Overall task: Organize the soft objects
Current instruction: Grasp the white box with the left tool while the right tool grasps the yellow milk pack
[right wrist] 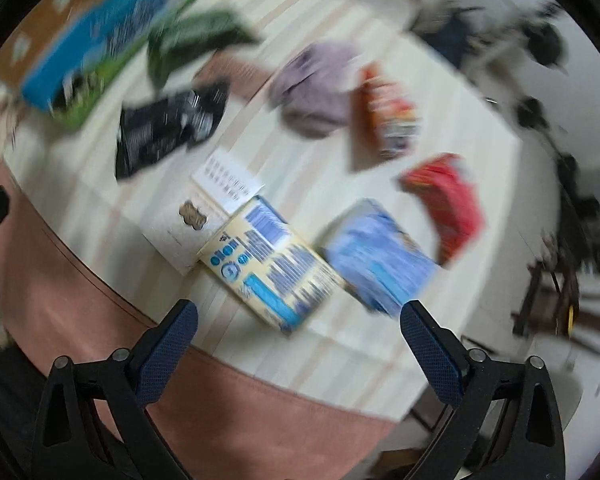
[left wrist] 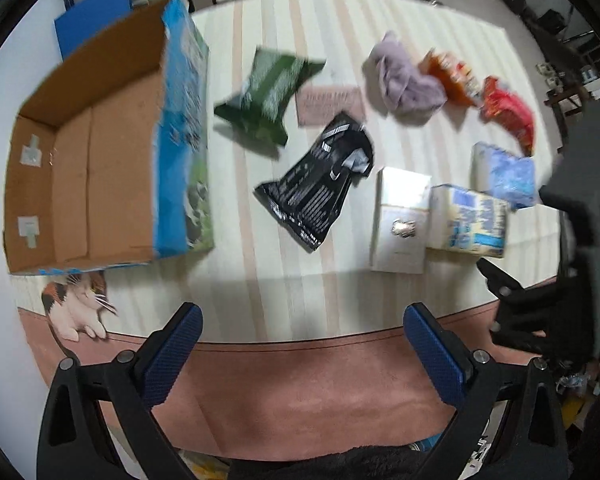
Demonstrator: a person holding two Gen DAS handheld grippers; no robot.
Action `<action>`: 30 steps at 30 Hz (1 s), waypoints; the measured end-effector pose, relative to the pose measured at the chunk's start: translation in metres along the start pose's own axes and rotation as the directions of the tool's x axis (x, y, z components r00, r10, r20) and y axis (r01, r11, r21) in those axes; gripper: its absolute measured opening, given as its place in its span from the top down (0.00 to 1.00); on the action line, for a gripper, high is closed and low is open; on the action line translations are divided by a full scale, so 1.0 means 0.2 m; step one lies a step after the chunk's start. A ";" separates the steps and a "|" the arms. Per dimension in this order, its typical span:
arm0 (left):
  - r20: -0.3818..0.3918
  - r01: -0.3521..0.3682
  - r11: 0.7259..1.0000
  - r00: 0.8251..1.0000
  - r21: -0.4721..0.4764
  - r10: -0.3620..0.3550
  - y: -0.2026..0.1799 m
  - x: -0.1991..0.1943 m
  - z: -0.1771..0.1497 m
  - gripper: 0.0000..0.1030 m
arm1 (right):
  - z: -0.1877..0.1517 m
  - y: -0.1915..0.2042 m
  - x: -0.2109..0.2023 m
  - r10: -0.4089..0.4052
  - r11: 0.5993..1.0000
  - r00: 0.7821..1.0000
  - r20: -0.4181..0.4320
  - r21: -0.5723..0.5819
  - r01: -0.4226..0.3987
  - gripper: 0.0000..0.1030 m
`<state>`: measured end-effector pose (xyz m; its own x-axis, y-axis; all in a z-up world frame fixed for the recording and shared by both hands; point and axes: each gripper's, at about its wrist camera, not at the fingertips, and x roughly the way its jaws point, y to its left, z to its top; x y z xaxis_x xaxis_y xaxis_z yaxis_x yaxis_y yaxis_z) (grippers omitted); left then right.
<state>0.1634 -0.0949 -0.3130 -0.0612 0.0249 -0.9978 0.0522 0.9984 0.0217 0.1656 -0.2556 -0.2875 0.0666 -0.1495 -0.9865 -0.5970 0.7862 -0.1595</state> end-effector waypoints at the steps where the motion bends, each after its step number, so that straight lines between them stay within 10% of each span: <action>1: -0.014 -0.004 1.000 1.000 -0.003 0.004 0.00 0.04 0.00 0.00 | 0.03 0.02 0.09 0.010 0.999 0.999 -0.034 -0.038 -0.012 0.03; 7: -0.060 -0.014 1.000 0.998 -0.020 0.013 -0.01 0.17 0.03 0.00 | 0.11 0.09 0.40 0.000 0.991 0.988 -0.152 -0.133 -0.021 0.18; 12: -0.046 -0.004 1.000 0.999 0.007 0.004 -0.08 0.19 0.07 0.00 | 0.03 -0.08 0.46 0.116 0.983 0.975 -0.189 0.165 -0.085 0.26; 17: -0.061 0.037 0.999 0.998 0.034 -0.035 -0.20 0.28 0.14 0.00 | -0.25 -0.33 0.55 0.335 0.755 0.935 -0.113 0.626 -0.195 0.27; 22: -0.100 0.032 0.995 0.995 0.091 -0.023 -0.35 0.41 0.23 0.03 | -0.45 -0.44 0.62 0.409 0.559 0.912 0.032 0.781 -0.278 0.26; 30: -0.186 0.013 0.992 0.982 0.124 0.010 -0.48 0.60 0.28 0.33 | -0.45 -0.38 0.65 0.318 0.661 0.948 -0.011 0.719 -0.213 0.26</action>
<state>0.2068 -0.1912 -0.4393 -0.2451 0.0441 -0.9685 0.1746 0.9846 0.0006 0.1475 -0.3886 -0.3997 -0.1361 0.1016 -0.9855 0.1663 0.9830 0.0784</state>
